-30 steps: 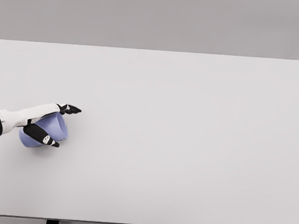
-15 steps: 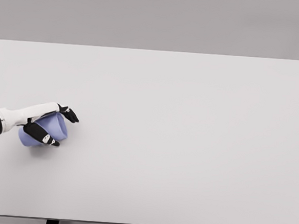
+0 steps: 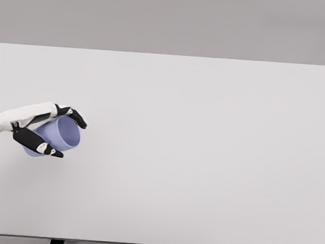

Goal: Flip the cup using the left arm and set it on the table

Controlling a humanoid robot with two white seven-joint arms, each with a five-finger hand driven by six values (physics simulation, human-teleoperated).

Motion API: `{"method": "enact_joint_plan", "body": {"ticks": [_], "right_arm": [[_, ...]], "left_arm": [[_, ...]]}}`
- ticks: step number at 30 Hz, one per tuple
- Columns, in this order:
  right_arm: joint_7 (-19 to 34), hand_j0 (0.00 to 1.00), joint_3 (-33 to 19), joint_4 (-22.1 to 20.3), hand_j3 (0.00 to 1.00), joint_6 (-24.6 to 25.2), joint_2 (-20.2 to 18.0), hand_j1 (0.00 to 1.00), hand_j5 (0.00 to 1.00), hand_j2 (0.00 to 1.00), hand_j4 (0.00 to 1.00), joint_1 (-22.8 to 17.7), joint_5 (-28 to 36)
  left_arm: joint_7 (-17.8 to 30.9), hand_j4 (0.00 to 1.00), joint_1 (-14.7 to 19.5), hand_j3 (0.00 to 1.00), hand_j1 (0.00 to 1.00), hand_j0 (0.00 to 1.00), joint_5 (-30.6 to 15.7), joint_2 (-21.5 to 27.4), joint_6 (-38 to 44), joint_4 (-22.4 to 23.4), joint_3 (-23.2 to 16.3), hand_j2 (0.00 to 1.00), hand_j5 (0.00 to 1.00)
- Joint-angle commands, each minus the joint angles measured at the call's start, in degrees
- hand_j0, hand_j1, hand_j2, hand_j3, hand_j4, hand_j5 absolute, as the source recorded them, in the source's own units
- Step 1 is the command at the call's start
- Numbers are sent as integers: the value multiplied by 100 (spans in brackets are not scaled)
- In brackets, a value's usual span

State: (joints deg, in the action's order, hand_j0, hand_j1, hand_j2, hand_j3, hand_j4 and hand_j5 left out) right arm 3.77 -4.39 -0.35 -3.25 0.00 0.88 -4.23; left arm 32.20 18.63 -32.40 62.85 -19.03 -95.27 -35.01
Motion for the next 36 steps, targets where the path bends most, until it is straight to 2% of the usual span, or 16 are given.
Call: {"method": "enact_joint_plan", "body": {"ticks": [1,5,9,11,14,18,21,24,32,36], "right_arm": [[1,100,0,0,100,0,0,100,100,100,100,0,1],[1,100,0,0,100,0,0,100,100,100,100,0,1],[1,100,0,0,100,0,0,100,100,100,100,0,1],[1,100,0,0,100,0,0,100,100,100,100,0,1],[1,100,0,0,100,0,0,100,100,100,100,0,1],[1,100,0,0,100,0,0,100,100,100,100,0,1],[1,100,0,0,100,0,0,100,100,100,100,0,1],[1,100,0,0,100,0,0,100,100,100,100,0,1],[1,100,0,0,100,0,0,100,100,100,100,0,1],[1,100,0,0,100,0,0,100,100,100,100,0,1]], "left_arm": [[280,65,0,65,65,65,-486,-1,-909,368,-32,65,65],[280,66,17,66,66,66,-1049,-370,-1534,738,-41,66,66],[280,66,211,66,66,66,-1637,-888,-1595,896,-41,66,66],[280,66,351,66,66,66,-2121,-1231,-1552,1133,-50,66,66],[280,68,545,68,68,68,-2394,-1776,-1534,1590,-58,68,68],[280,68,721,68,68,68,-2332,-2418,-1552,1828,-67,68,68],[280,68,747,68,68,68,-2210,-2646,-1587,1968,-190,68,68],[280,69,765,69,69,69,-1717,-2971,-1595,2223,-208,69,69],[280,70,694,70,70,70,-1515,-3165,-1597,2285,-340,70,70],[280,73,677,73,73,73,-1480,-3209,-1597,2276,-392,73,73]]}}
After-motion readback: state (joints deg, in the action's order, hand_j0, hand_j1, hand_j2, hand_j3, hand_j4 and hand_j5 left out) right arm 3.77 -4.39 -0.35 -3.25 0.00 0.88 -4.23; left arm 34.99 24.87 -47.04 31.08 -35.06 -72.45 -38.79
